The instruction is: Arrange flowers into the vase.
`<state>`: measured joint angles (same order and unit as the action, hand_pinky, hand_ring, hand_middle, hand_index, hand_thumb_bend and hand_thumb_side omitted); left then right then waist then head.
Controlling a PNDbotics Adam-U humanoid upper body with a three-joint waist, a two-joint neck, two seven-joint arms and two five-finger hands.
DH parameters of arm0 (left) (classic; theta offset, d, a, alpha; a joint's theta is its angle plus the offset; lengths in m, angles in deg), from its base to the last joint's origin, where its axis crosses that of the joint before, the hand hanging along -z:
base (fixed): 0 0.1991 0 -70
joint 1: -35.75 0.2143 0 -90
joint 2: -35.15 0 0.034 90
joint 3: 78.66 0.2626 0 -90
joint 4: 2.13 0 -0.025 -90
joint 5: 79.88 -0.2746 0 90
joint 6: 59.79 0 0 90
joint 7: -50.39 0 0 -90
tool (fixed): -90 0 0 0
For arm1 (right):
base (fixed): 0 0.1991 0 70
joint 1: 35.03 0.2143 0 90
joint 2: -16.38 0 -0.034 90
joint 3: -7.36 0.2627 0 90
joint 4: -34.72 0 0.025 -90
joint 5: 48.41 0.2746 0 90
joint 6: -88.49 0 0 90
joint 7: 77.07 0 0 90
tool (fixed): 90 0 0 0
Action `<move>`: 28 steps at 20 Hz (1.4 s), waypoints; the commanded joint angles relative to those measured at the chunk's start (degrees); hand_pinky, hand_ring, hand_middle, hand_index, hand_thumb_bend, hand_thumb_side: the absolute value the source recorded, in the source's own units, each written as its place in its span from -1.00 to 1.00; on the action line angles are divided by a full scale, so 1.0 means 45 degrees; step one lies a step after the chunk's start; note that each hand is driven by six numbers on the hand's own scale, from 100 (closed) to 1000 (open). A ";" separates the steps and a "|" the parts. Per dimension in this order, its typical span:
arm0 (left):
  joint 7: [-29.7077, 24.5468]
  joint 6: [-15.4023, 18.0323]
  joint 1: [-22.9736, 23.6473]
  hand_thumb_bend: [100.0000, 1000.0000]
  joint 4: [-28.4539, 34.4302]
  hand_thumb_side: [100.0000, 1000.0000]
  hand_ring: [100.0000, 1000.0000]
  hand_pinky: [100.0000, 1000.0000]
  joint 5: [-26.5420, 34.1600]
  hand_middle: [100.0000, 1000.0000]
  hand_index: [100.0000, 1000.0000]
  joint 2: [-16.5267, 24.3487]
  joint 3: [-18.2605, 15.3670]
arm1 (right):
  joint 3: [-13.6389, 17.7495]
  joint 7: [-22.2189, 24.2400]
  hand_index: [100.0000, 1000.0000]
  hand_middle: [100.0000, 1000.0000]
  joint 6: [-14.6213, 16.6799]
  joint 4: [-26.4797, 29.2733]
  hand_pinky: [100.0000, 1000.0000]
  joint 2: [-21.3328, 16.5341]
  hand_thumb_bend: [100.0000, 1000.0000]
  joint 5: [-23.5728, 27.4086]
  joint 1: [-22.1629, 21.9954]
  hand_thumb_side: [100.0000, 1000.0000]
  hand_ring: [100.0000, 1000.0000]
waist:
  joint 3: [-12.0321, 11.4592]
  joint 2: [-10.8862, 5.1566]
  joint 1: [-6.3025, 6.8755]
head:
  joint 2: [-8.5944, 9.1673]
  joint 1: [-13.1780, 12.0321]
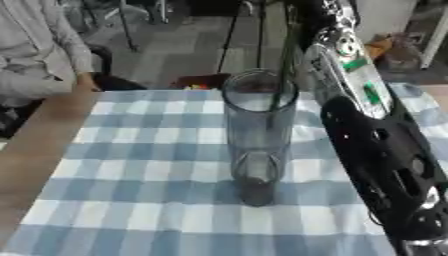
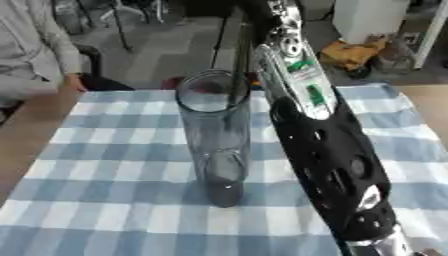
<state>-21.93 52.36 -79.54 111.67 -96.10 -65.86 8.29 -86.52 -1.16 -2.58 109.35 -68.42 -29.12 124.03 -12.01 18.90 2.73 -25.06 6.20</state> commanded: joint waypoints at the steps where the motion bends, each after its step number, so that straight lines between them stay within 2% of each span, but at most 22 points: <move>1: 0.0009 -0.0003 -0.0140 -0.77 0.0178 1.00 0.39 -0.02 0.0020 0.59 0.72 0.0061 -0.0062 | 0.0101 0.0047 -0.95 -1.00 -0.0157 -0.0100 0.12 -0.0146 -1.00 -0.0275 0.0251 -0.89 -0.47 | 0.0003 -0.0245 0.0026 | 0.0133 -0.0014; 8: -0.0015 -0.0034 -0.0127 -0.77 0.0178 1.00 0.39 -0.02 0.0020 0.59 0.72 0.0066 -0.0059 | 0.0082 -0.0097 -0.92 -1.00 -0.0507 -0.0241 0.20 -0.0212 -1.00 -0.0706 0.0213 -0.82 -0.35 | 0.0023 -0.0275 0.0028 | 0.0108 -0.0050; 15: -0.0019 -0.0041 -0.0101 -0.77 0.0178 1.00 0.38 -0.02 0.0019 0.59 0.72 0.0078 -0.0062 | -0.0010 -0.0052 -0.81 -0.95 -0.0832 -0.0100 0.29 -0.0313 -0.97 -0.1372 0.0209 -0.44 -0.21 | 0.0071 -0.0321 0.0005 | 0.0082 -0.0093; 22: -0.0021 -0.0049 -0.0087 -0.77 0.0178 1.00 0.38 -0.02 0.0007 0.59 0.72 0.0091 -0.0065 | -0.0049 0.0000 -0.76 -0.87 -0.1275 0.0037 0.35 -0.0407 -0.89 -0.1899 0.0117 -0.35 -0.14 | 0.0109 -0.0371 -0.0008 | 0.0099 -0.0148; 25: -0.0026 -0.0048 -0.0089 -0.78 0.0178 1.00 0.38 -0.02 0.0005 0.59 0.72 0.0085 -0.0064 | -0.0035 0.0014 -0.76 -0.84 -0.1242 0.0125 0.35 -0.0392 -0.87 -0.1870 0.0089 -0.33 -0.12 | 0.0099 -0.0380 -0.0003 | 0.0107 -0.0155; 28: -0.0031 -0.0056 -0.0094 -0.77 0.0178 1.00 0.38 -0.02 0.0008 0.59 0.72 0.0079 -0.0064 | -0.0046 0.0078 -0.78 -0.80 -0.0777 0.0245 0.35 -0.0420 -0.71 -0.1966 0.0038 -0.17 -0.11 | 0.0087 -0.0376 0.0009 | 0.0152 -0.0155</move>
<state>-22.04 52.20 -79.49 111.67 -96.09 -65.86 8.29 -86.88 -0.92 -6.87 108.83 -69.13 -37.34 123.13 -11.46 18.69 2.68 -25.05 5.64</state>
